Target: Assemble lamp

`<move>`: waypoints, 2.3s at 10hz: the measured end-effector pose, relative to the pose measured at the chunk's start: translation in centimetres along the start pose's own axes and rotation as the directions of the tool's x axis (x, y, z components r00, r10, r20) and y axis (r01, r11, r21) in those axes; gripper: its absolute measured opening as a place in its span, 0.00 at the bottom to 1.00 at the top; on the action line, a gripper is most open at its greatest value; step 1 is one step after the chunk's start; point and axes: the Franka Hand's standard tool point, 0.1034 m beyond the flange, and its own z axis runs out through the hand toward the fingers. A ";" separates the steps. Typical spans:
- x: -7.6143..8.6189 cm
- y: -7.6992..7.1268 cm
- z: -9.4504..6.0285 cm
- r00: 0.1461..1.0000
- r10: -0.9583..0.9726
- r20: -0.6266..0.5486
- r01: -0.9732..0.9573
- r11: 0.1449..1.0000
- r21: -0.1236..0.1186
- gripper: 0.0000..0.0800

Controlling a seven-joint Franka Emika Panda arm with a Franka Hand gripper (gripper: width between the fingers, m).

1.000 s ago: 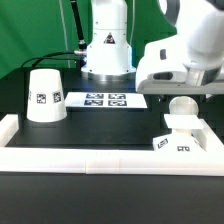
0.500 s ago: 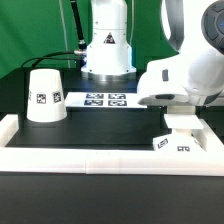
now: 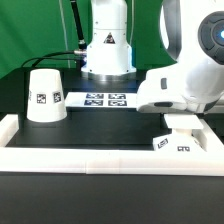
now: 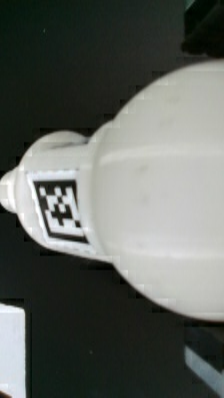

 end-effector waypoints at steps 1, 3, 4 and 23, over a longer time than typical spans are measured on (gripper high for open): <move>-0.1 0.3 0.5 1.000 0.005 0.009 -0.005 1.000 -0.001 0.87; -0.3 0.4 1.0 1.000 0.014 0.019 -0.014 1.000 -0.002 0.87; -0.4 0.5 1.1 1.000 0.018 0.022 -0.018 1.000 -0.002 0.87; -2.6 2.8 -6.7 0.998 -0.005 -0.062 0.008 0.999 0.052 0.72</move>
Offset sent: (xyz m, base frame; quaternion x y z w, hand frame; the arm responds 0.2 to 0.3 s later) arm -0.0125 -0.0030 0.0007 0.0066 -0.0146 0.0400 0.9991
